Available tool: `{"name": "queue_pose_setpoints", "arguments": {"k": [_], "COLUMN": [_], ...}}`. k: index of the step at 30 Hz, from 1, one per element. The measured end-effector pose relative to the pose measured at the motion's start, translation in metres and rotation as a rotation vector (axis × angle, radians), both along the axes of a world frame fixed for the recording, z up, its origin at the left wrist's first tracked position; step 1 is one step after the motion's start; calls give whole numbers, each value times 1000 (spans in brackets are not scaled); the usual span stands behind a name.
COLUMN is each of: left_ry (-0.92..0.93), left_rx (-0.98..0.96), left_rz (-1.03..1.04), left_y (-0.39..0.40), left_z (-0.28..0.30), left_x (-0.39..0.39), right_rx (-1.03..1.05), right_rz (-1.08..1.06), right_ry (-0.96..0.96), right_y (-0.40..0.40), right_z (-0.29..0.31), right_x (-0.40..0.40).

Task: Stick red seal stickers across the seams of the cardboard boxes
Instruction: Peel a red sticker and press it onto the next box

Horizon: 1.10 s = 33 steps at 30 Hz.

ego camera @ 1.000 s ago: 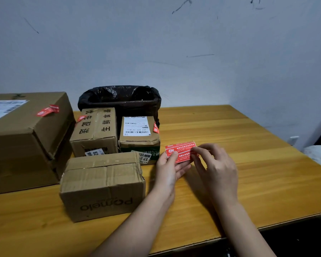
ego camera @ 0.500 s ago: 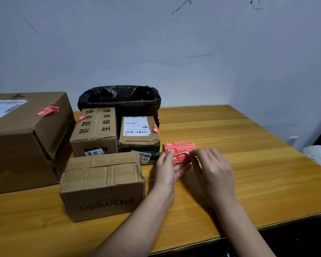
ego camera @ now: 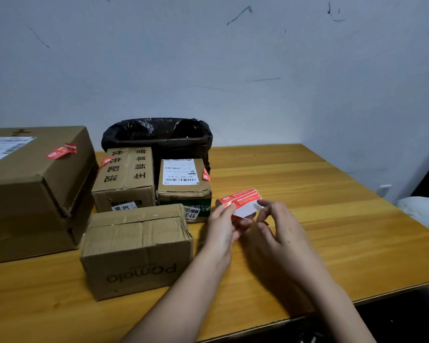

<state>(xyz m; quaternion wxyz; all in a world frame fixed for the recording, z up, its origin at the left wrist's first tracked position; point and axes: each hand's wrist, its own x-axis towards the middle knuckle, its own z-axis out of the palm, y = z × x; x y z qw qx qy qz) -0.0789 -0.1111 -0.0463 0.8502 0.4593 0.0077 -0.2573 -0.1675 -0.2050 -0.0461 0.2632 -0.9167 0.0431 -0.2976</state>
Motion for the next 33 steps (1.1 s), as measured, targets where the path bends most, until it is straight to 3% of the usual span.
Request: {"name": "queue_pose_setpoints", "arguments": {"k": [5, 9, 17, 26, 29, 33], "left_ry": [56, -26, -656, -1136, -1155, -1042], "left_rx": [37, 133, 742, 1484, 1443, 1063], "left_rz": [-2, -31, -156, -146, -81, 44], "left_y": [-1, -1, -6, 8, 11, 18], "left_z": [2, 3, -7, 2, 11, 44], "left_x": [2, -2, -10, -25, -31, -37], "right_rx": [226, 430, 756, 802, 803, 877], "right_rz": [-12, -100, -107, -147, -140, -100], "right_ry": [-166, -271, -314, -229, -234, -293], "right_y": [-1, -5, -14, -17, -14, -7], "right_z": [9, 12, 8, 5, 10, 24], "right_x": [-2, -3, 0, 7, 6, 3]}}
